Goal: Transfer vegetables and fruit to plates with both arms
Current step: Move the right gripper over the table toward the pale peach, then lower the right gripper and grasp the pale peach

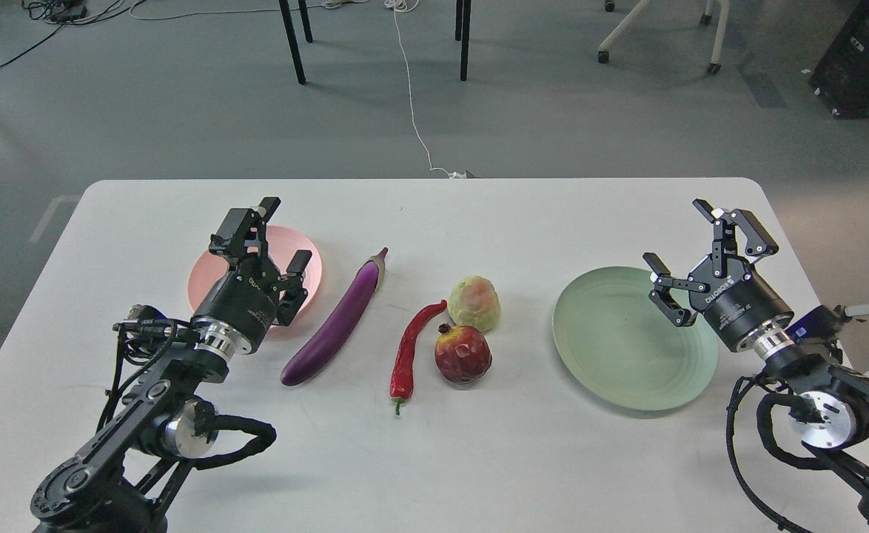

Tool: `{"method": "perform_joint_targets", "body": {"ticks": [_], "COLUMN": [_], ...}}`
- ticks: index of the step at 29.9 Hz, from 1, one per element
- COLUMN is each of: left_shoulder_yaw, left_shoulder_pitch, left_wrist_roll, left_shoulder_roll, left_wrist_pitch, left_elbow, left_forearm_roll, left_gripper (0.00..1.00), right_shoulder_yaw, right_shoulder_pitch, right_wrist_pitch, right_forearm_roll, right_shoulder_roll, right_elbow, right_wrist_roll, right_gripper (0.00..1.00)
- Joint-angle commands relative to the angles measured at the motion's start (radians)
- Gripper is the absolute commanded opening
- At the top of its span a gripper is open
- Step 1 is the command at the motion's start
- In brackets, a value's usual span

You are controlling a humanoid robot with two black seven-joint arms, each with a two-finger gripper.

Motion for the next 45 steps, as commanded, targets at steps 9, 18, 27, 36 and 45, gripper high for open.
{"method": "perform_joint_targets", "body": {"ticks": [9,18,27,36,45], "left_shoulder_yaw": [0.012,0.011,0.016,0.012,0.009], "left_shoulder_pitch": [0.005,0.028,0.032,0.072,0.086], "left_wrist_roll": [-0.011,-0.045,-0.047,-0.050,-0.050], "left_shoulder_roll": [0.001,0.022,0.037,0.045,0.047], "left_wrist_pitch": [-0.016,-0.016,-0.016,-0.009,-0.006], "left_elbow": [-0.019,-0.069,-0.095,-0.131,-0.143], "left_forearm_roll": [0.057,0.059,0.057,0.060,0.063], "left_gripper": [0.98,0.98,0.98,0.98,0.98], "right_shoulder_yaw": [-0.105,-0.668,-1.087,-1.204,-1.264], "right_shoulder_pitch": [0.189,0.790,1.069,1.075,1.075], "right_wrist_pitch": [0.003,0.003,-0.069,-0.174,-0.174], "right_forearm_roll": [-0.269,-0.762,-1.095,-1.143,-1.141], "right_shoulder_roll": [-0.121,-0.190,0.058,0.261,0.371], "right_elbow": [0.030,0.014,-0.056,-0.172,-0.244], "right_wrist_roll": [0.000,0.000,0.000,0.000,0.000], "right_gripper": [0.99,0.99,0.99,0.99,0.99]}}
